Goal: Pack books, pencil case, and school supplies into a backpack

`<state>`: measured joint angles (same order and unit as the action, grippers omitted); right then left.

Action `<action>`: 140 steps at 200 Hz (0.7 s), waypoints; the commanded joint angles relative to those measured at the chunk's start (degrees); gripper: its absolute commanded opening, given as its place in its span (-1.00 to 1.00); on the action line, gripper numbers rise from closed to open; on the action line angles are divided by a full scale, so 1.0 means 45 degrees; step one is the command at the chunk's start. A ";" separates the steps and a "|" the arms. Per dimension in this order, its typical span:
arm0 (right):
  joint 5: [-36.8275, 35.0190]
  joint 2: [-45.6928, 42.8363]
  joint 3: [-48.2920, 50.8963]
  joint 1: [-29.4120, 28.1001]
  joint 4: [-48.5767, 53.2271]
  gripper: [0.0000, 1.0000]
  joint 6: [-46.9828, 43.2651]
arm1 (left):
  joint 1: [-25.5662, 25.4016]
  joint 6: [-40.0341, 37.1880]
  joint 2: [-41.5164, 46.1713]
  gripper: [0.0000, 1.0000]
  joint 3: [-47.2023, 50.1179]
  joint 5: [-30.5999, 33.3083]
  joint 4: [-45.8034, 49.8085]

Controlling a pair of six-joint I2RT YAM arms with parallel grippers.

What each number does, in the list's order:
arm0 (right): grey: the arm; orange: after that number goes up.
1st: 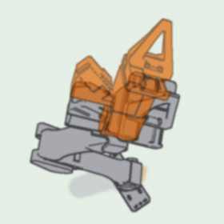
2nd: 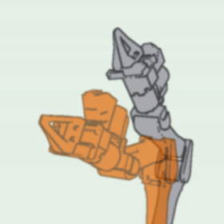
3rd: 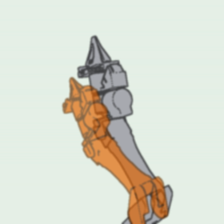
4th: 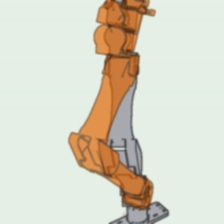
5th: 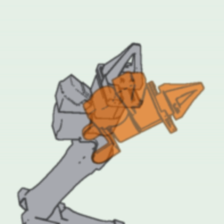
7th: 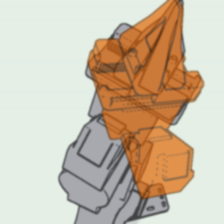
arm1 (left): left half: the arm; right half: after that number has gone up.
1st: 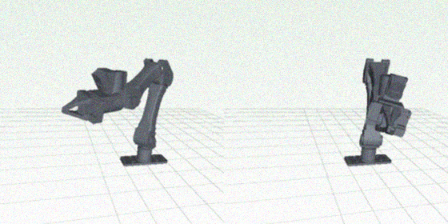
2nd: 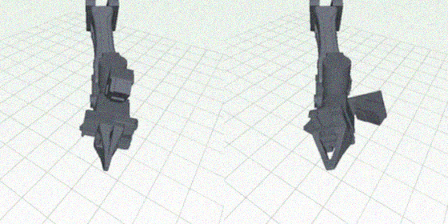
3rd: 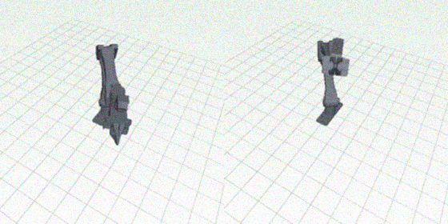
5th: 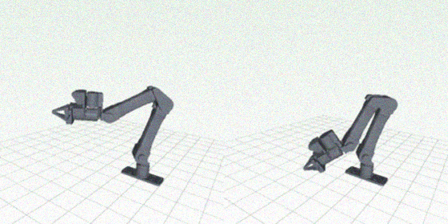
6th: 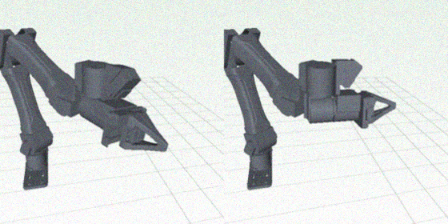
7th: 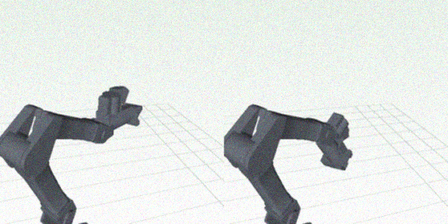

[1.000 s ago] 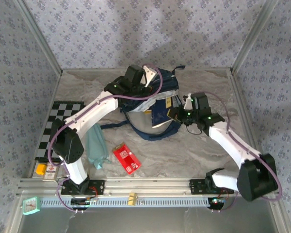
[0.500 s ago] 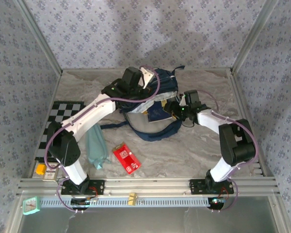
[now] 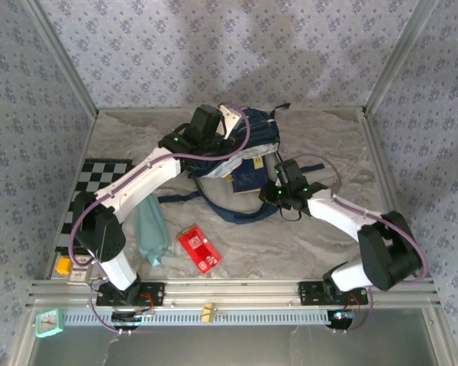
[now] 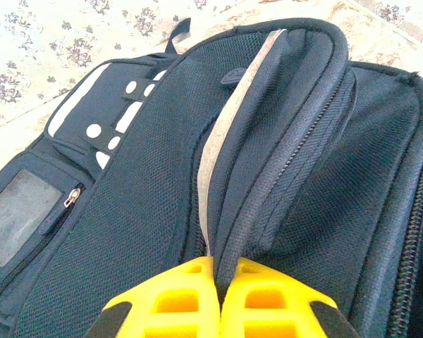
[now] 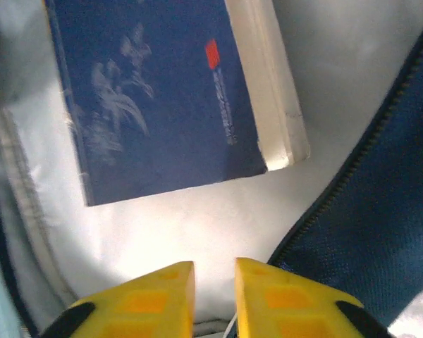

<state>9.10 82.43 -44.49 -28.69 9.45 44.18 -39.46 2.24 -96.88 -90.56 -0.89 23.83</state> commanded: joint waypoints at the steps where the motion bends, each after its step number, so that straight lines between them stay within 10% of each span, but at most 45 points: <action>1: -0.0906 0.0968 -0.0110 -0.0112 -0.1126 -0.78 0.0398 | 0.0030 0.0459 0.0834 -1.00 -0.0816 -0.0446 -0.1219; 93: -0.1279 0.3678 -0.2067 0.0327 -0.6051 -0.73 0.0289 | 0.0040 0.1557 0.0381 -1.00 -0.1533 -0.0830 -0.0598; 140: -0.1820 -0.0150 0.0950 0.0172 -0.4190 -0.35 -0.0440 | 0.0123 0.2277 0.0260 -0.89 -0.1104 -0.1180 -0.0292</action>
<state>4.34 92.66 -45.63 -26.87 -15.84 45.01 -39.35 8.62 -96.95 -93.32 -2.70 27.27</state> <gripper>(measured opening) 0.280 0.058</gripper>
